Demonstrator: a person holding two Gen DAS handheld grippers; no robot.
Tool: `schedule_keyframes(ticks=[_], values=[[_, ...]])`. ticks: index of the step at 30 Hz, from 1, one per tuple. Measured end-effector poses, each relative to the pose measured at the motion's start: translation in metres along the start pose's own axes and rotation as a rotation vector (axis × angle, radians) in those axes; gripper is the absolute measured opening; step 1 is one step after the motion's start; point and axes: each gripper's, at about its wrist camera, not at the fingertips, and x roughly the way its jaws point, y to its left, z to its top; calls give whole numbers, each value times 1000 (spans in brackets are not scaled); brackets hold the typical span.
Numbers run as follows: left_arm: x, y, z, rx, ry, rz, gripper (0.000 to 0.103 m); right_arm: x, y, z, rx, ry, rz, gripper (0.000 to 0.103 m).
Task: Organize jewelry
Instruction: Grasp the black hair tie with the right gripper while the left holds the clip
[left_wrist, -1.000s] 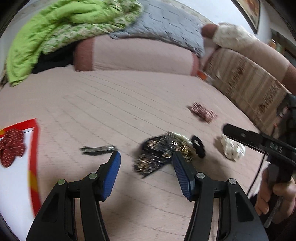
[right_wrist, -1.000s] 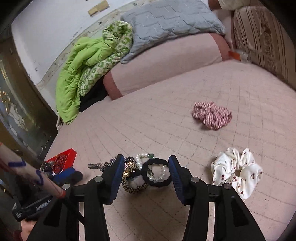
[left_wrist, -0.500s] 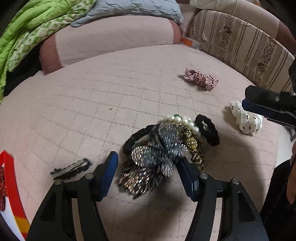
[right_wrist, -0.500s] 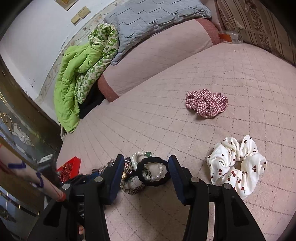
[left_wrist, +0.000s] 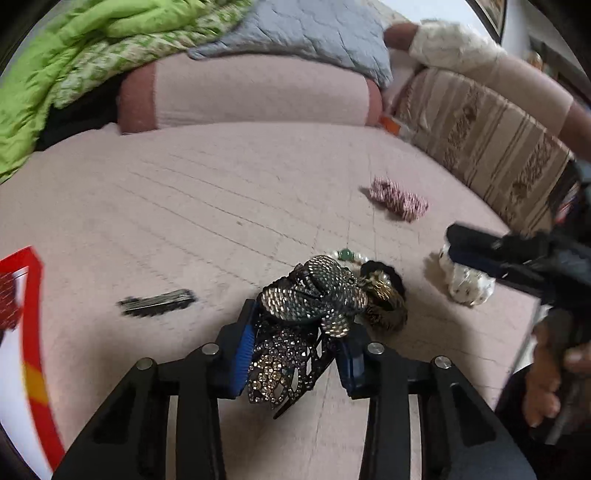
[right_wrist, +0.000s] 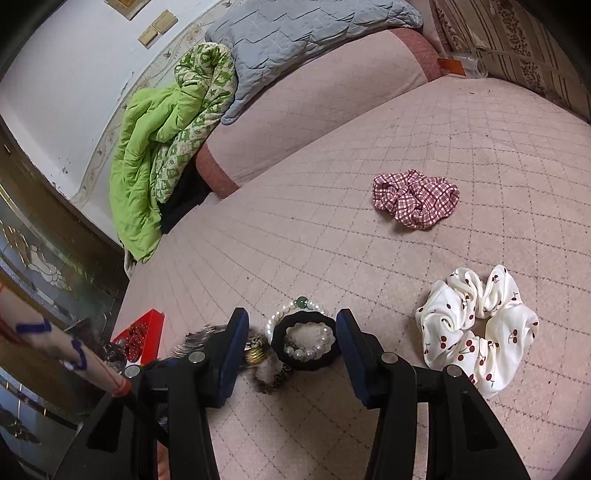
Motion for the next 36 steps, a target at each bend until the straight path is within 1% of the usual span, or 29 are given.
schedule_keyframes(ticks=[5, 10, 13, 15, 16, 17, 18, 19, 20, 23, 24, 26, 28, 29, 31, 36], values=[[-41, 15, -3, -35, -76, 17, 37, 5, 5, -3, -30, 23, -1, 53], [-62, 44, -15, -97, -127, 60, 37, 22, 22, -15, -134, 105, 2, 53], [-69, 59, -17, -134, -151, 65, 37, 24, 30, -18, -187, 86, -16, 53], [-75, 65, -17, -146, -181, 73, 37, 24, 25, -16, -165, 72, -13, 53], [-79, 68, -17, -147, -192, 82, 37, 24, 22, -15, -157, 66, -28, 53], [-82, 72, -16, -149, -206, 94, 37, 25, 19, -14, -152, 67, -48, 49], [-85, 75, -16, -155, -218, 104, 37, 27, 18, -13, -150, 73, -45, 38], [-89, 79, -16, -161, -226, 113, 37, 29, 18, -14, -151, 83, -38, 35], [-91, 83, -16, -171, -234, 120, 37, 31, 20, -15, -160, 90, -35, 35], [-95, 94, -16, -191, -244, 129, 37, 34, 30, -18, -228, 88, -76, 35], [-96, 97, -16, -194, -248, 141, 37, 36, 30, -18, -230, 92, -86, 35], [-102, 103, -15, -200, -266, 160, 37, 44, 26, -20, -214, 129, -99, 35], [-107, 109, -14, -217, -278, 157, 37, 50, 28, -21, -215, 142, -86, 35], [-108, 113, -15, -229, -283, 158, 37, 50, 32, -22, -233, 141, -81, 35], [-110, 119, -15, -248, -282, 156, 37, 51, 42, -24, -292, 127, -114, 35], [-110, 117, -17, -242, -281, 147, 37, 71, 36, -31, -296, 203, -150, 35]])
